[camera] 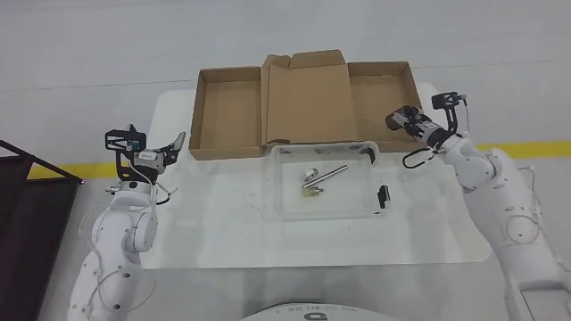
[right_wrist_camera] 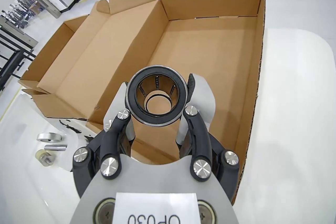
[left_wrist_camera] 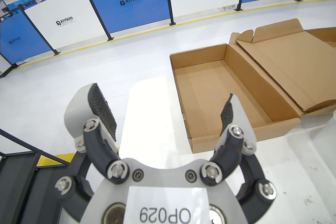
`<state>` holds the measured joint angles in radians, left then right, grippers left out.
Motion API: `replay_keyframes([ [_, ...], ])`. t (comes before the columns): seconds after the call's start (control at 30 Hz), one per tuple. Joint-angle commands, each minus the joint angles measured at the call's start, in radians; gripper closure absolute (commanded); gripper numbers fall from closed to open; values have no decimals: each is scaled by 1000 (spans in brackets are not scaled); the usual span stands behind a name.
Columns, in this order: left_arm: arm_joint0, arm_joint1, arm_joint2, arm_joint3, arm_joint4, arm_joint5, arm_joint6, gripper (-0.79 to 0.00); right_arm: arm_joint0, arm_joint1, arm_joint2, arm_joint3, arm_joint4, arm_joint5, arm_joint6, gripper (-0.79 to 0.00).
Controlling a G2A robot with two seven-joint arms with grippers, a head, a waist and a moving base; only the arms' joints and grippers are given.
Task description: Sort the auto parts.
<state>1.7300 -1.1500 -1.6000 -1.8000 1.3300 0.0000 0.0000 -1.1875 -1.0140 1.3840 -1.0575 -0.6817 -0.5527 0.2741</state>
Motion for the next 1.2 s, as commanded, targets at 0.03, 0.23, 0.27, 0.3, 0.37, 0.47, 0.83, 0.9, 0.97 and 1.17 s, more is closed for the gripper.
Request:
replay_keyframes([
  [0.03,0,0,0,0,0,0,0,-785,35,-5,-22,43,-37,4,-9,-252],
  [0.23,0,0,0,0,0,0,0,-785,94,-19,-68,127,-54,-4,-17,-305],
  [0.27,0,0,0,0,0,0,0,-785,101,-22,-73,136,-52,-6,-20,-311],
  [0.3,0,0,0,0,0,0,0,-785,107,-24,-79,143,-49,-8,-22,-314],
  [0.37,0,0,0,0,0,0,0,-785,117,-28,-88,153,-48,-9,-24,-357],
  [0.47,0,0,0,0,0,0,0,-785,132,-34,-102,168,-46,-8,-26,-779],
  [0.83,0,0,0,0,0,0,0,-785,142,-38,-79,146,63,-99,-51,-785],
  [0.9,0,0,0,0,0,0,0,-785,123,-36,-53,110,169,-170,-45,-785],
  [0.97,0,0,0,0,0,0,0,-785,97,-31,-24,61,241,-226,-45,-785],
  [1.17,0,0,0,0,0,0,0,-785,-35,-20,30,-109,499,-407,-39,-785],
])
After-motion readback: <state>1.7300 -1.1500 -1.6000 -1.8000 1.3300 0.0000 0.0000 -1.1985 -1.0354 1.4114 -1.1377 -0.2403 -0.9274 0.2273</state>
